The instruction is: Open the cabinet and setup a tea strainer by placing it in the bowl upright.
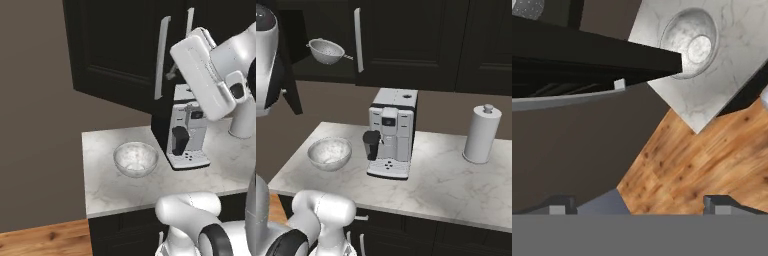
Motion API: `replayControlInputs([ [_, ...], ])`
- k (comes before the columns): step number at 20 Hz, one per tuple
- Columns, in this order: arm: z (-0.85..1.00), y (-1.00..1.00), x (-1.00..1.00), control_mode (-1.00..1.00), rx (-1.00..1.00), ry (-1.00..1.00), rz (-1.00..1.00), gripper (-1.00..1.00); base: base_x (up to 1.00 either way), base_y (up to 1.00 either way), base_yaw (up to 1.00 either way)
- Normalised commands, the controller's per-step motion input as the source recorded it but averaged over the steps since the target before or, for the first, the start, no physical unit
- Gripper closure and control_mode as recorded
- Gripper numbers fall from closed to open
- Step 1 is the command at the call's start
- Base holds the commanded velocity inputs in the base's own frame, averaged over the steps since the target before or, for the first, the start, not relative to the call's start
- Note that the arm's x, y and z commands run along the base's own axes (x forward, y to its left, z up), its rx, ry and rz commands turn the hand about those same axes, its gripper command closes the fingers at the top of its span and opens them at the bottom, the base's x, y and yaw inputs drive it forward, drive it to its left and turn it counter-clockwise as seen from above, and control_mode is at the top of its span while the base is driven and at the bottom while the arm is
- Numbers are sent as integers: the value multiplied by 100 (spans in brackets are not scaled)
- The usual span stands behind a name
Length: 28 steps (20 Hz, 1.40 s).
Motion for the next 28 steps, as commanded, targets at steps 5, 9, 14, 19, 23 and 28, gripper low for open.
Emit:
replayControlInputs([
  [5,0,-39,-10,-100,16,-8,2,-100,0,0,0],
  [9,-1,-58,31,-100,8,-1,-4,-100,0,0,0],
  [14,0,-53,44,-100,17,0,-4,-100,0,0,0],
  [19,0,-49,28,-100,18,1,0,-100,0,0,0],
  [23,-10,-11,65,-100,10,5,0,-100,0,0,0],
  [28,-13,1,65,-100,3,3,3,-100,0,0,0],
])
